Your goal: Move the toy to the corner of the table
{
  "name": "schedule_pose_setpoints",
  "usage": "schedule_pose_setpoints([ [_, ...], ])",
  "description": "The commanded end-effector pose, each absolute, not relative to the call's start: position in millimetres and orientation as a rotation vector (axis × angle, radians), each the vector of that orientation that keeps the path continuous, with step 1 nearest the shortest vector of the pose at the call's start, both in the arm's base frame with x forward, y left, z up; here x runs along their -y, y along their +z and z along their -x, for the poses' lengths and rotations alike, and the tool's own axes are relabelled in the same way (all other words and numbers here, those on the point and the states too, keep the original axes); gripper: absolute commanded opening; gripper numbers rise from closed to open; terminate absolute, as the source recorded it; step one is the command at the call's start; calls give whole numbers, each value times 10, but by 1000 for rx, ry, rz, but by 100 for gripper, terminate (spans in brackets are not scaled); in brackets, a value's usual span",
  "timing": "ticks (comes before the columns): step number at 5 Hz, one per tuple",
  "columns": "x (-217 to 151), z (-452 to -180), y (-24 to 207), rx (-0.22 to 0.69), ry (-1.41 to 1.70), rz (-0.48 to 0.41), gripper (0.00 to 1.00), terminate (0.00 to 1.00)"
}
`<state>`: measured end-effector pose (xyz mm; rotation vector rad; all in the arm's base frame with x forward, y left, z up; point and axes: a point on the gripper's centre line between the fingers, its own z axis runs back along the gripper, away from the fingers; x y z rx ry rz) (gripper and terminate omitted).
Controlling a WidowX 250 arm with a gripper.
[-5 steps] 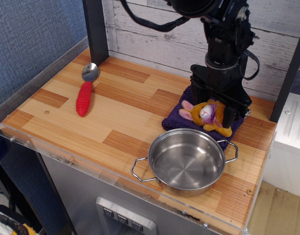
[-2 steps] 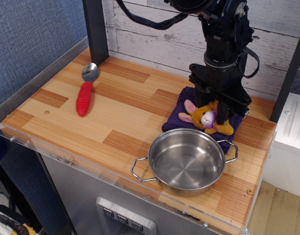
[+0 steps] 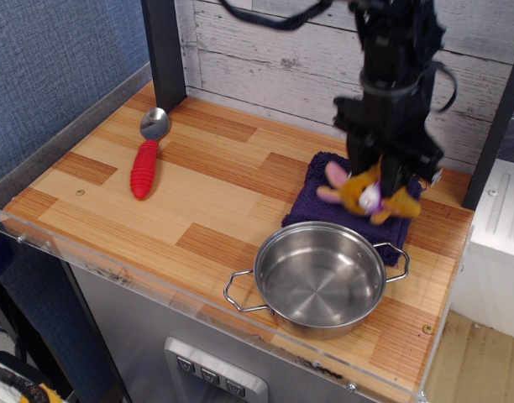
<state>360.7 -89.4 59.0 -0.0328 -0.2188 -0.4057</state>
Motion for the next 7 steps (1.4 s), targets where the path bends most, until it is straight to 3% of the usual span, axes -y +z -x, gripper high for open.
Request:
schedule_pose_setpoints([
  [1, 829, -3774, 1233, 375, -393, 40, 0, 0],
  [4, 24, -3607, 1435, 381, -190, 5, 0, 0],
  [7, -680, -3518, 1178, 319, 65, -25, 0, 0],
])
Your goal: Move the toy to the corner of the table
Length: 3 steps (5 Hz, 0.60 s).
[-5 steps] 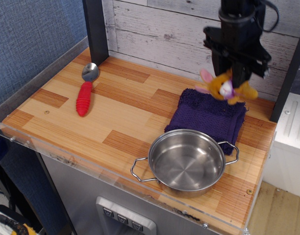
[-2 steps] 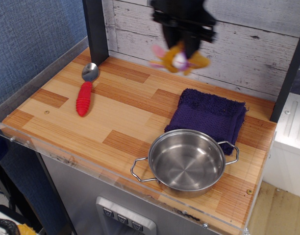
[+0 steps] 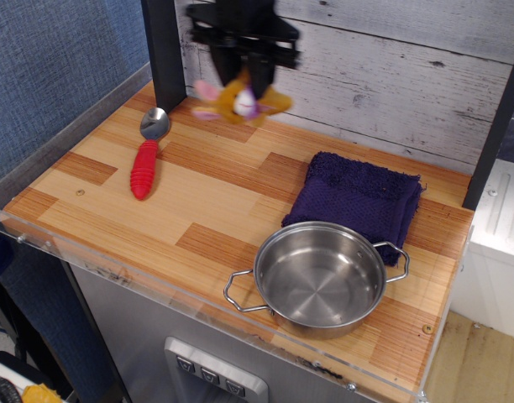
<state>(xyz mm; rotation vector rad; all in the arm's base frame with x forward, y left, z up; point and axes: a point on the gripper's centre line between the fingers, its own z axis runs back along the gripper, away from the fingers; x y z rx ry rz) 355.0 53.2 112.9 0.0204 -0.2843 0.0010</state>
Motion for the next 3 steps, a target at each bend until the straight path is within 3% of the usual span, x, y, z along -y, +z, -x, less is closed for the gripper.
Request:
schedule_pose_setpoints([
  [1, -847, -3578, 1025, 292, 132, -23, 0, 0],
  [3, -1155, -3665, 711, 236, 220, -36, 0, 0],
])
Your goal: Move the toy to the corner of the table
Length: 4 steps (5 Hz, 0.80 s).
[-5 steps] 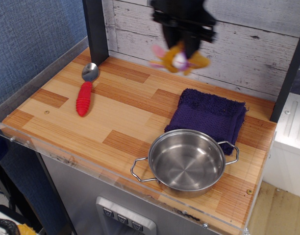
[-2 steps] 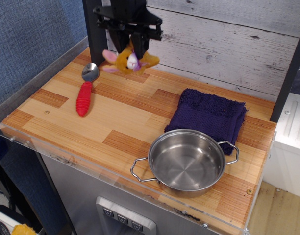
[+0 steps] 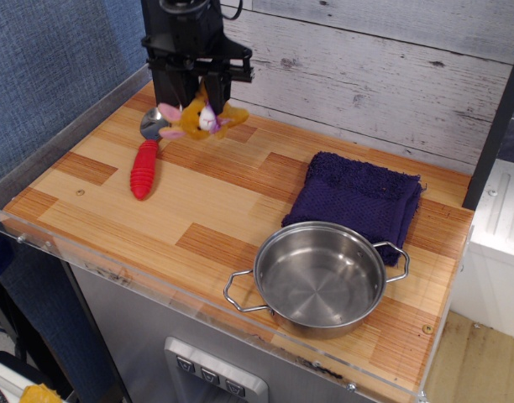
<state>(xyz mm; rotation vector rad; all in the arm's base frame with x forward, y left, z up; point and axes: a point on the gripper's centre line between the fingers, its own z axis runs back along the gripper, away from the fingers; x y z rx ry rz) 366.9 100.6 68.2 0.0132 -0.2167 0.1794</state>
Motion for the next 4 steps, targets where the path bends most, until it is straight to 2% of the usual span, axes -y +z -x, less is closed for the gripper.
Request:
schedule_pose_setpoints([
  [1, -1325, -3705, 643, 232, 254, -41, 0, 0],
  [3, -1580, -3713, 530, 219, 293, -57, 0, 0],
  [4, -1658, -3668, 501, 194, 313, -50, 100, 0],
])
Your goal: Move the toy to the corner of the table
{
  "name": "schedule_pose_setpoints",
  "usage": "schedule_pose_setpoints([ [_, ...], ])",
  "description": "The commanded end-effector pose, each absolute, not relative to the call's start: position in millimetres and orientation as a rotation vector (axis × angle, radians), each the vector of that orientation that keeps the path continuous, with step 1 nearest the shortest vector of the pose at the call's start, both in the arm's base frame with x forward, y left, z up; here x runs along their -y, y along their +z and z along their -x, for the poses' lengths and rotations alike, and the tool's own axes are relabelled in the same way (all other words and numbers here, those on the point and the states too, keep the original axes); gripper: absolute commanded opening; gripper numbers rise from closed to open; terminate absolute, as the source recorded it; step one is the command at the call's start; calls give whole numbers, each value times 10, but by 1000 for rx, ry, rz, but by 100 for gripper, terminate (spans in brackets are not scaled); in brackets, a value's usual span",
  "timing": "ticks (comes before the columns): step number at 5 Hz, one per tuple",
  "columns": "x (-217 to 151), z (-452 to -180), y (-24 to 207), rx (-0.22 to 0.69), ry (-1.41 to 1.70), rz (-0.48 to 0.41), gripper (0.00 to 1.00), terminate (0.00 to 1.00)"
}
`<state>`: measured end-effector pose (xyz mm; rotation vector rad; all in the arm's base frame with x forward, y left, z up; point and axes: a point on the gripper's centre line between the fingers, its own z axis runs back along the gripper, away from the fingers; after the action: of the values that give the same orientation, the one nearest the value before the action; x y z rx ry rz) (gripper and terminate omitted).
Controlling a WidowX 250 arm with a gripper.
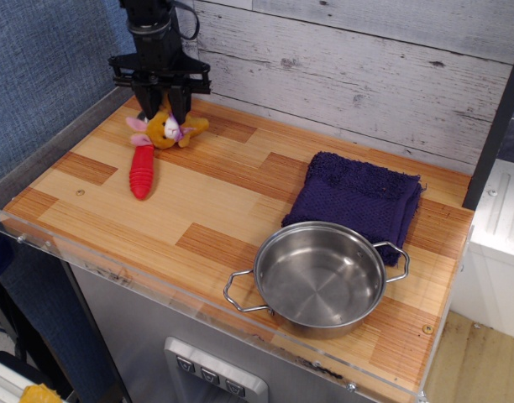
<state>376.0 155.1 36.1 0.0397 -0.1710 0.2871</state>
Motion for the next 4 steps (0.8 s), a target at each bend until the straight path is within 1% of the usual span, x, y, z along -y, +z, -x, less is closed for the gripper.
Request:
schedule_pose_setpoints([
  [1, -1671, -3641, 486, 187, 314, -59, 100, 0],
  [2, -1704, -3612, 481, 187, 316, -51, 100, 0],
  [3, -1640, -3672, 522, 205, 301, -49, 100, 0],
  [4, -1575, -3727, 618, 214, 285, -36, 100, 0],
])
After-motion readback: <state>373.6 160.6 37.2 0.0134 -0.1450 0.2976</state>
